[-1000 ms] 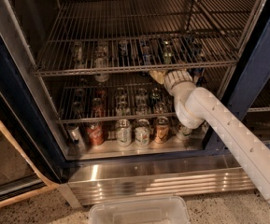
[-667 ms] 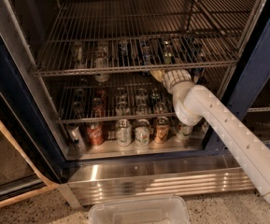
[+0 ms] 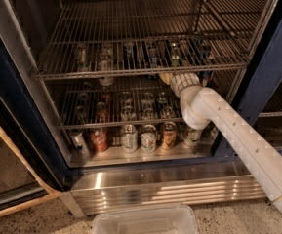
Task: Pick green can from middle shelf of fridge
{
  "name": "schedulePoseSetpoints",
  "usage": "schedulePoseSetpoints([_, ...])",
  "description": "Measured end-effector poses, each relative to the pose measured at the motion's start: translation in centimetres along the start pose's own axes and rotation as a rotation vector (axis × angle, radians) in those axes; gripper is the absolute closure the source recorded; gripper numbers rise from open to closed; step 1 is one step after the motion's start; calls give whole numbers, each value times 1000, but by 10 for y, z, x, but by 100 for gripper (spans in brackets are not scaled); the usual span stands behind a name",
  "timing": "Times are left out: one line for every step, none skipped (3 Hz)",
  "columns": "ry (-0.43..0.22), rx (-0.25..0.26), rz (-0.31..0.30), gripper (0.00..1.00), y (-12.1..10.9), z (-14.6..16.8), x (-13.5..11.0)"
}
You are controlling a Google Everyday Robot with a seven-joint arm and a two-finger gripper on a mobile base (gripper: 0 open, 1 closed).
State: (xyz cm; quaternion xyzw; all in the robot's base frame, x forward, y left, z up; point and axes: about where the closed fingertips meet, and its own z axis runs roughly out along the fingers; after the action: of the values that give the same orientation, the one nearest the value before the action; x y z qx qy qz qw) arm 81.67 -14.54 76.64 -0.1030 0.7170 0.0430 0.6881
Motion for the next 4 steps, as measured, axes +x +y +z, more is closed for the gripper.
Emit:
schedulePoseSetpoints([7, 16, -2, 44, -4, 1, 4])
schedulePoseSetpoints([12, 33, -1, 44, -10, 2, 7])
schedulePoseSetpoints([6, 45, 4, 26, -15, 3, 6])
schedulePoseSetpoints([-5, 55, 24, 19, -14, -10, 9])
